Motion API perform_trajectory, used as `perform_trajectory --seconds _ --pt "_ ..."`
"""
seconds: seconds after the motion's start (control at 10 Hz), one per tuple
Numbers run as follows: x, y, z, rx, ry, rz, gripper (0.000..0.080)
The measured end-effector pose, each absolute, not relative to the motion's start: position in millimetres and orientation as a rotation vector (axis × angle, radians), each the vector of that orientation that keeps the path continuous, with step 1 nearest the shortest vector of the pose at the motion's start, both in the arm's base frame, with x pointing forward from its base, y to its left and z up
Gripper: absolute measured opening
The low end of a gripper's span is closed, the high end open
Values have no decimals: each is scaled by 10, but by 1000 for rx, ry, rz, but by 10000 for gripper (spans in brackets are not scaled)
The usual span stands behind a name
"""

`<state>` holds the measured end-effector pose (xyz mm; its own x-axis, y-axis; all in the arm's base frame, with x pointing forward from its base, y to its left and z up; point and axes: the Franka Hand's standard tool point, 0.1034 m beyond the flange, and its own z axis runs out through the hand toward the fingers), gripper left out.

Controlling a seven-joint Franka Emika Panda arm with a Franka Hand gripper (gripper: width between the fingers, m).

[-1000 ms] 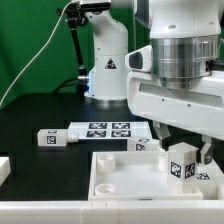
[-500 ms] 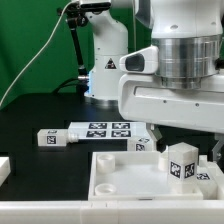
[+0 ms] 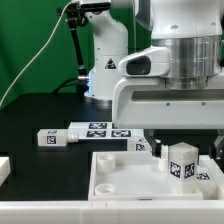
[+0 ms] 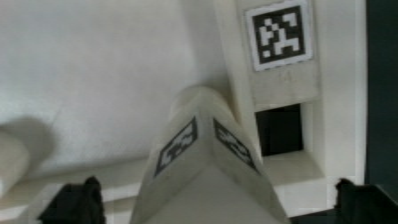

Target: Assemble one leg

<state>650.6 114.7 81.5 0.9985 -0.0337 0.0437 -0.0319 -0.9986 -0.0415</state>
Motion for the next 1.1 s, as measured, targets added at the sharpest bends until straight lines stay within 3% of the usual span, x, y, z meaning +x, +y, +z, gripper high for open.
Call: perform_trajectory --seconds 0.8,0.9,1.0,1.1 --pt "6580 1085 846 -3050 -728 -127 623" --pt "6580 1082 846 -3051 -725 -127 476" --pt "6580 1080 846 -3051 -725 -127 476" --pt "6581 1079 846 -3051 -725 -127 338"
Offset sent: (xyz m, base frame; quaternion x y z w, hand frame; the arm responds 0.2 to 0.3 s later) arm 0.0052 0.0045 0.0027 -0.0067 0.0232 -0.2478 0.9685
